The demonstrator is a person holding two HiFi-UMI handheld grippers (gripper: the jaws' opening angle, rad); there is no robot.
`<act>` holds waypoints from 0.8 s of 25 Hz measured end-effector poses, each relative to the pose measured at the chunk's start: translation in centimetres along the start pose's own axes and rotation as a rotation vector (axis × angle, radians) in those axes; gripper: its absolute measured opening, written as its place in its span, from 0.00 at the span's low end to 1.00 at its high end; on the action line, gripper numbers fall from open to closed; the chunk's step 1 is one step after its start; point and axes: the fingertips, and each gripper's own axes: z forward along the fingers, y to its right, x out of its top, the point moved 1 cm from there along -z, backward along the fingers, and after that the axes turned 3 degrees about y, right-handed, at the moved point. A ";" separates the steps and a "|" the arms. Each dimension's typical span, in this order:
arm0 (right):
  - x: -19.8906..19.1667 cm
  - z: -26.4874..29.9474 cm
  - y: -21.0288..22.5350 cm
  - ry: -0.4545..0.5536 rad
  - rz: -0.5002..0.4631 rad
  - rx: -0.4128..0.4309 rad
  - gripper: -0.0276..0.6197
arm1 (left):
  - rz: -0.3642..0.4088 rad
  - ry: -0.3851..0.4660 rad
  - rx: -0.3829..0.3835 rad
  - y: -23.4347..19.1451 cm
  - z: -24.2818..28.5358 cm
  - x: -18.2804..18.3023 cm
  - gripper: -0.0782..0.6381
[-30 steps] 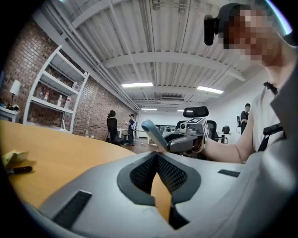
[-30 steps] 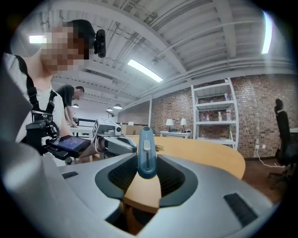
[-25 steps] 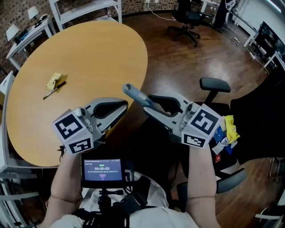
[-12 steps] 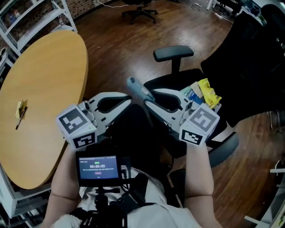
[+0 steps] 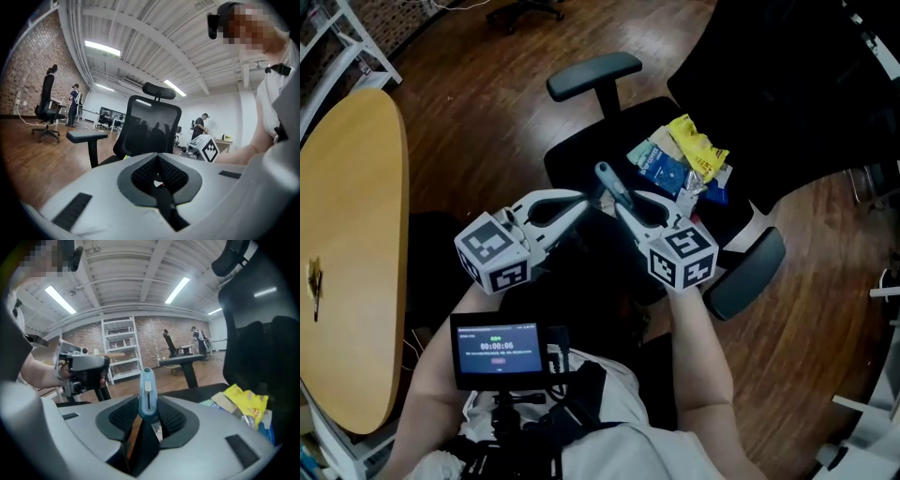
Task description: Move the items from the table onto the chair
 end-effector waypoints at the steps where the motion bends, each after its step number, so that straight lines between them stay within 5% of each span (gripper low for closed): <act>1: -1.4 -0.1 0.9 -0.036 0.010 -0.041 0.26 | -0.008 -0.008 -0.007 0.2 0.4 -0.5 0.12; 5: -6.2 0.6 4.5 -0.219 0.051 -0.151 0.26 | -0.038 -0.025 -0.005 -0.1 0.5 -1.1 0.12; 10: -10.6 2.5 8.3 -0.431 -0.060 -0.266 0.27 | -0.061 -0.038 0.012 -0.6 -0.2 -1.8 0.12; 14: -13.0 3.3 9.2 -0.501 -0.120 -0.284 0.27 | -0.067 -0.054 0.025 -0.9 -0.9 -2.3 0.12; 20: -14.7 2.7 10.2 -0.530 -0.081 -0.290 0.28 | -0.073 -0.053 0.058 -1.8 -1.9 -2.4 0.12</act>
